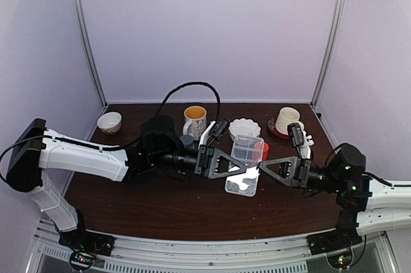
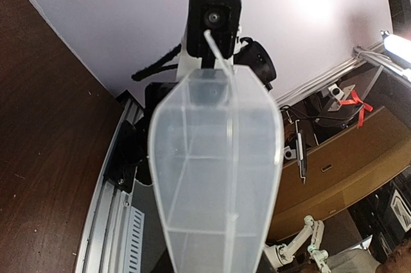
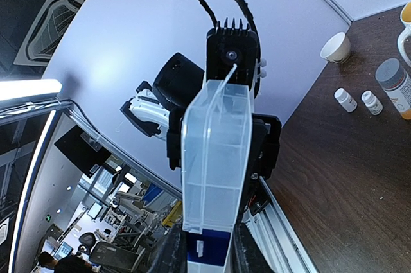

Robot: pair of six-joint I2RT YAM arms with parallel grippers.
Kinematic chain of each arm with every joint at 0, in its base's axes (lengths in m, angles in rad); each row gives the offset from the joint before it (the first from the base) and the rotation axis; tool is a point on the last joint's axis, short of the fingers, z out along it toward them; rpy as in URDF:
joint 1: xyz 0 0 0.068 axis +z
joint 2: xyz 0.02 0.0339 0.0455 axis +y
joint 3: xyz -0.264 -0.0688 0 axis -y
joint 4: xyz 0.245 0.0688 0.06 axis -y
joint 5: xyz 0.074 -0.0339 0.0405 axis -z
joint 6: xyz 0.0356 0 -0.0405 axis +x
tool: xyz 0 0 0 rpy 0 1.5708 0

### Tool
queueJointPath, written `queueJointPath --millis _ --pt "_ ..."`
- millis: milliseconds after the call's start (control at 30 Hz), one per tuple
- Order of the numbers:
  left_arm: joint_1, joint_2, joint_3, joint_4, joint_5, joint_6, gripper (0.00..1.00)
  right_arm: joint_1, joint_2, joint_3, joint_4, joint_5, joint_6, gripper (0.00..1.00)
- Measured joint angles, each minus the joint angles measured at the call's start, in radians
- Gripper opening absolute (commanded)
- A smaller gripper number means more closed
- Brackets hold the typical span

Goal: Sort the pills into containers
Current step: Open the lid of the pill container.

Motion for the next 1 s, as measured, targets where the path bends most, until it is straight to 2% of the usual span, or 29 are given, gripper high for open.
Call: queueJointPath --millis 267,733,833,1000 --pt "0.001 -0.002 0.015 -0.055 0.004 0.035 0.19 0.000 -0.016 0.008 -0.058 0.000 -0.022 0.09" --pt "0.002 -0.018 0.135 -0.396 -0.053 0.187 0.19 0.002 -0.079 0.065 -0.323 0.114 -0.100 0.11" --pt "0.003 -0.018 0.142 -0.439 -0.092 0.206 0.19 0.002 -0.098 0.084 -0.417 0.170 -0.118 0.21" --pt "0.005 -0.018 0.151 -0.484 -0.131 0.224 0.19 0.002 -0.115 0.095 -0.519 0.235 -0.148 0.50"
